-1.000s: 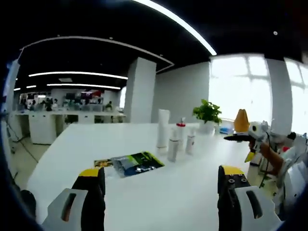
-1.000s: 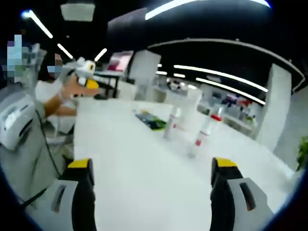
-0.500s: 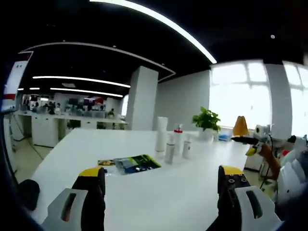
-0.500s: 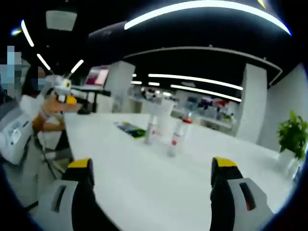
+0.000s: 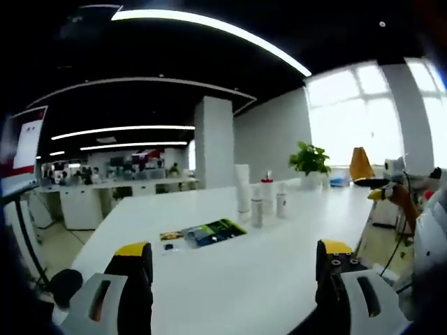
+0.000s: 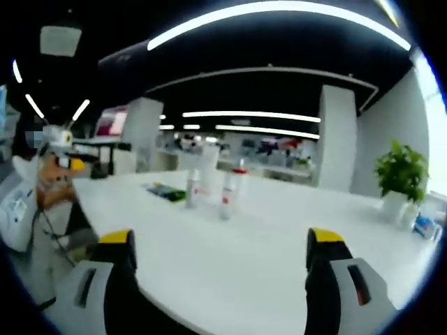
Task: Arrange the skincare products in the storage area until every visible bottle or jar stands upright without overlapping.
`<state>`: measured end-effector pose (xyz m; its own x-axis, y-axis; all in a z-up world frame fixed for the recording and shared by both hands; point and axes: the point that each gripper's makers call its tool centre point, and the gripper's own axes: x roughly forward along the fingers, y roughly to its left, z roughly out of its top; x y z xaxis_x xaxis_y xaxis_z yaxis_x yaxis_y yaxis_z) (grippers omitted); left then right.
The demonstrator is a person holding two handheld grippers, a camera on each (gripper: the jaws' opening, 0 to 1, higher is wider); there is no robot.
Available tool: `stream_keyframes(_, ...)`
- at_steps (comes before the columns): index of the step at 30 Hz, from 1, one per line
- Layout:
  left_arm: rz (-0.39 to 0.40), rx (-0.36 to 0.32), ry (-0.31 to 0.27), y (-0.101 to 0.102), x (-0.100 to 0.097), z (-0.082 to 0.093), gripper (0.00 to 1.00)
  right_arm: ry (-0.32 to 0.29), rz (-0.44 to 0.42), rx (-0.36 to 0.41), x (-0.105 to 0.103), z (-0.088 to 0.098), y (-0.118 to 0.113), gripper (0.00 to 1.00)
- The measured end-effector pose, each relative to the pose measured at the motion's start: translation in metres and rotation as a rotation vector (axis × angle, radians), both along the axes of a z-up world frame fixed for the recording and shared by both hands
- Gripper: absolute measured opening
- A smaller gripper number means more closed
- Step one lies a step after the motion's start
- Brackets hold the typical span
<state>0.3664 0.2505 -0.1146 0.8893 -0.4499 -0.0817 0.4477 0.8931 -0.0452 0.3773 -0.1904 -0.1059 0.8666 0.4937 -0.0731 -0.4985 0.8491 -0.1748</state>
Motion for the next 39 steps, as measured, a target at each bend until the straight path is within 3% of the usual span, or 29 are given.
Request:
stream_keyframes(4, -0.005, -0.036, 0.005, 0.002, 0.0, -0.001, 1.0, 0.01, -0.008, -0.013, -0.005, -0.004, -0.003, 1.0)
stream_keyframes(39, -0.032, -0.045, 0.003, -0.007, -0.002, -0.004, 1.0, 0.045, 0.026, -0.002, -0.009, -0.014, 0.006, 0.97)
